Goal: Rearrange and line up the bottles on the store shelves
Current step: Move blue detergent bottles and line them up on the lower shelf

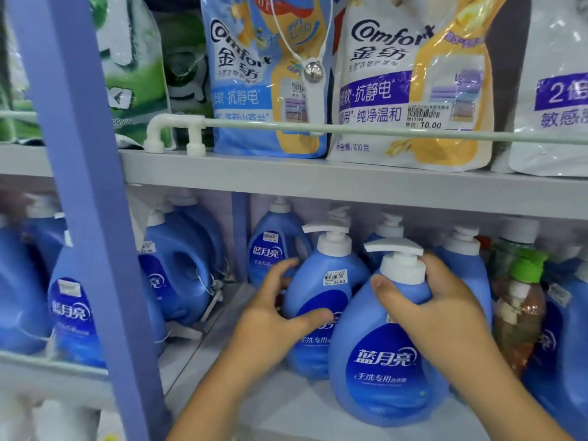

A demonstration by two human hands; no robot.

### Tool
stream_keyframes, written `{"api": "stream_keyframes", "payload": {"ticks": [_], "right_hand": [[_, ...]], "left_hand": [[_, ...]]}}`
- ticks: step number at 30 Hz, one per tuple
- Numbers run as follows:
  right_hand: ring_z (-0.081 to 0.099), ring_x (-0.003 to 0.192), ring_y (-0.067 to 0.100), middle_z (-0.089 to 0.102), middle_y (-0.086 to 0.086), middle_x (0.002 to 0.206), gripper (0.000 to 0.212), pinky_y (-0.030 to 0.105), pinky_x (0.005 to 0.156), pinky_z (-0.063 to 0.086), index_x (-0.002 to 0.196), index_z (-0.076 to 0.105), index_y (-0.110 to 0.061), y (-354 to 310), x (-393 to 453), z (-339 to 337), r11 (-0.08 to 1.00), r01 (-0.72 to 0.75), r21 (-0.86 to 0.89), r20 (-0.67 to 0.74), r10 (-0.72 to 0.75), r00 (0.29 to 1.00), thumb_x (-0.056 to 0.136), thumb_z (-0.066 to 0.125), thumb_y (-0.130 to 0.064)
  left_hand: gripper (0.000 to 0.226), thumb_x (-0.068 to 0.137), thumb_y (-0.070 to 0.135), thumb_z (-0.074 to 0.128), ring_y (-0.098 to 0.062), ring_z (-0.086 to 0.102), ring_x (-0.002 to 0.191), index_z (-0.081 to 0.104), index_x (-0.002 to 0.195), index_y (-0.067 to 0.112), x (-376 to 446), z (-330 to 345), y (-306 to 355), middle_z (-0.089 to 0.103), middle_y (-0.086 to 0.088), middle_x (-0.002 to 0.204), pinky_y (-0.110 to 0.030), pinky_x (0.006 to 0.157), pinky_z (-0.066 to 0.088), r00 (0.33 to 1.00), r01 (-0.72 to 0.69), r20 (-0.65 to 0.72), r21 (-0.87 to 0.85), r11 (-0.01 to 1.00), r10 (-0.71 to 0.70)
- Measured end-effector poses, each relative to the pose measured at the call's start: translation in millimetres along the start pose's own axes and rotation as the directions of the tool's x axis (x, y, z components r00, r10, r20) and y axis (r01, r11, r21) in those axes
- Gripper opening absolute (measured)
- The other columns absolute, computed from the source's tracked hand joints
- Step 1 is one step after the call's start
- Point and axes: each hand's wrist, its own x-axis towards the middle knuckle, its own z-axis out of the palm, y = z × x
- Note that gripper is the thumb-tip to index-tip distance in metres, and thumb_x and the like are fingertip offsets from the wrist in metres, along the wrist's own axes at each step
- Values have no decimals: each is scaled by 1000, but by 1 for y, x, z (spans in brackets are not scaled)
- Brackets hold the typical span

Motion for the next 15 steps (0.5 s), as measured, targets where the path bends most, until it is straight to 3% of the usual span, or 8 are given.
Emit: {"api": "stream_keyframes", "payload": {"ticks": [2,5,8,11,13,15], "right_hand": [[57,83,-16,63,-37,86,18,7,60,42,88,58,-50,-6,-1,9,1000,25,-6,28,-24,999,74,70,-49],[55,84,-17,61,-39,87,19,4,62,41,85,54,-55,-11,-4,19,998,60,-24,40,-59,997,72,67,-53],[55,84,-15,62,-36,88,19,5,62,42,86,54,-53,-12,-5,19,998,61,-16,64,-60,996,73,68,-54],[55,85,-15,61,-37,91,19,8,60,43,87,54,-53,-12,-4,19,998,61,-26,74,-59,996,73,67,-55],[54,87,-16,60,-39,92,20,8,59,41,89,53,-55,-12,-4,20,998,52,-32,76,-49,996,74,67,-55],[53,88,-19,58,-43,93,21,7,61,41,88,51,-59,-13,-4,22,999,45,-30,77,-43,996,75,67,-55]], "left_hand": [[67,63,37,91,-10,72,101,59,121,47,-8,2,-7,72,15,114,-34,84,61,997,-9,-74,95,995,16],[62,69,33,89,-13,72,102,60,123,42,-12,-14,-7,73,14,114,-34,84,60,989,-2,-145,76,997,13],[52,86,14,78,-4,72,98,59,127,39,-22,-38,-4,74,15,112,-19,74,59,970,-14,-241,70,997,30],[51,93,17,72,11,67,93,53,127,50,-15,-59,-10,69,22,115,-6,68,52,934,41,-357,153,987,16],[49,95,23,70,6,66,101,50,131,50,-2,-63,-12,68,19,120,-11,74,52,935,74,-356,197,978,1],[49,96,28,68,-10,66,110,48,139,42,18,-63,-15,66,11,127,-28,89,56,946,114,-322,244,963,-30]]}}
